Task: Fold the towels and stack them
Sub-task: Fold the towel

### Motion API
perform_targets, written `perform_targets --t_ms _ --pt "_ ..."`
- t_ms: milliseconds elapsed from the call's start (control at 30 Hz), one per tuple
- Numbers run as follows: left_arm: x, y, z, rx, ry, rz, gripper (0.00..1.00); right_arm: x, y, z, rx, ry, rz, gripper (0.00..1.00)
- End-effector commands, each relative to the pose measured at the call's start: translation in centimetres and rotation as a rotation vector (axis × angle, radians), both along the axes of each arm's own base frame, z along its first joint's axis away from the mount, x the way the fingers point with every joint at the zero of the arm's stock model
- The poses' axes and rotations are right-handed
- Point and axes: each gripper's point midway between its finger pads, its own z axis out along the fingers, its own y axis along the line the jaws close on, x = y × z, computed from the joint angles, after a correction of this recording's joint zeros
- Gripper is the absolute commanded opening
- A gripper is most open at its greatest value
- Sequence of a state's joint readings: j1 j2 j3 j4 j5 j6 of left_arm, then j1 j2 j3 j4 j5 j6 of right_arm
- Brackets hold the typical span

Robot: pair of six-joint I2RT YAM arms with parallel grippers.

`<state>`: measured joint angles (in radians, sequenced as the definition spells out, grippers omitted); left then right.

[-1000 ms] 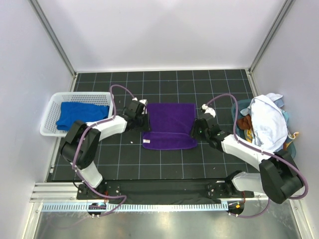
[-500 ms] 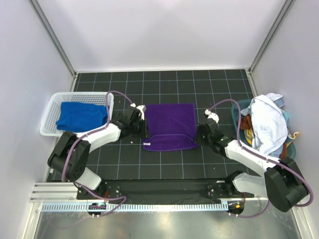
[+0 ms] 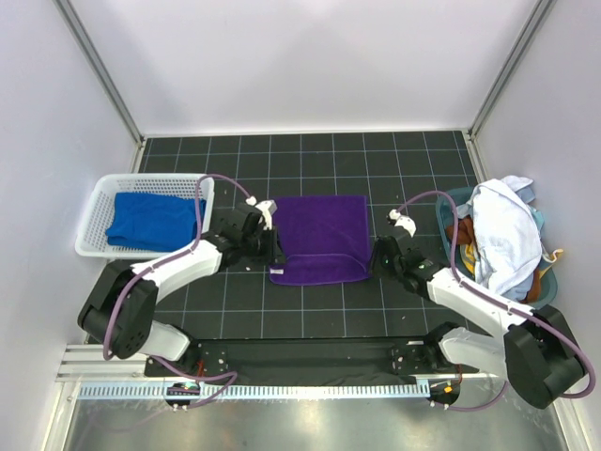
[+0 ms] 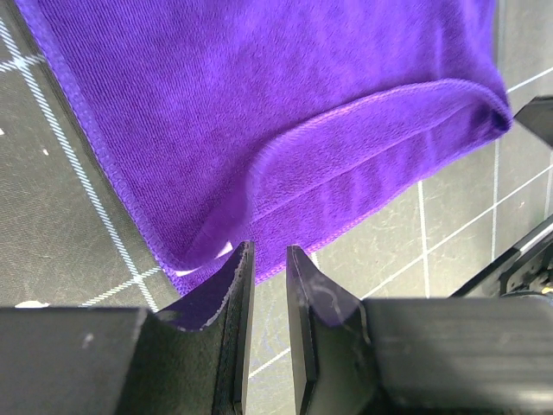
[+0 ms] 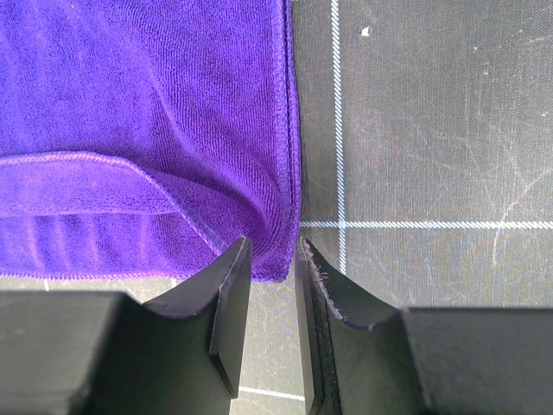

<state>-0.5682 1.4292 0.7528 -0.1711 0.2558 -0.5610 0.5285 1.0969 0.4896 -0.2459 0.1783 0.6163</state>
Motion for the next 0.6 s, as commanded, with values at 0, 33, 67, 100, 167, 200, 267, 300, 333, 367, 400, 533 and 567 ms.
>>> perform_targets --t_ms 0,33,67,100,167,200,267,300,333,367,400,533,567 --pt "1.5 -0.6 3.0 -0.046 -0.088 0.023 0.25 1.1 0.4 2.3 0.029 -0.06 -0.023 0.34" --pt "1.9 -0.6 3.3 -0.043 -0.097 0.033 0.25 1.1 0.3 2.4 0.02 -0.057 -0.027 0.34" --pt "2.1 -0.7 3.4 -0.043 -0.1 0.036 0.25 1.2 0.3 2.6 0.021 -0.063 -0.027 0.34" --pt "2.5 -1.0 3.9 -0.049 -0.103 0.037 0.25 1.4 0.4 3.0 0.025 -0.069 -0.027 0.34" --pt "3.0 -1.2 4.0 -0.047 -0.104 0.048 0.25 1.5 0.4 3.3 0.022 -0.073 -0.03 0.34" --pt "3.5 -1.4 4.2 -0.047 -0.107 0.057 0.25 1.8 0.5 3.5 0.024 -0.079 -0.031 0.36" --pt "4.4 -1.1 4.1 -0.021 -0.123 0.091 0.25 2.2 0.8 3.9 0.023 -0.088 -0.031 0.37" --pt "4.8 -1.0 3.8 -0.008 -0.122 0.103 0.25 2.3 0.7 3.9 0.017 -0.087 -0.034 0.37" --pt "5.6 -1.2 3.9 0.002 -0.127 0.118 0.25 2.5 0.7 3.9 0.012 -0.087 -0.035 0.37" --pt "6.1 -1.1 3.7 0.019 -0.124 0.134 0.25 2.8 0.9 4.2 0.014 -0.093 -0.037 0.37" --pt "6.7 -0.8 3.3 0.044 -0.13 0.161 0.25 3.0 1.0 3.8 0.006 -0.08 -0.037 0.37" --pt "7.8 -1.5 0.8 0.098 -0.049 0.157 0.18 3.8 1.5 3.3 -0.009 -0.064 -0.037 0.37" --pt "7.7 -1.7 0.3 0.096 -0.031 0.159 0.13 3.9 1.6 3.1 -0.015 -0.055 -0.036 0.36"
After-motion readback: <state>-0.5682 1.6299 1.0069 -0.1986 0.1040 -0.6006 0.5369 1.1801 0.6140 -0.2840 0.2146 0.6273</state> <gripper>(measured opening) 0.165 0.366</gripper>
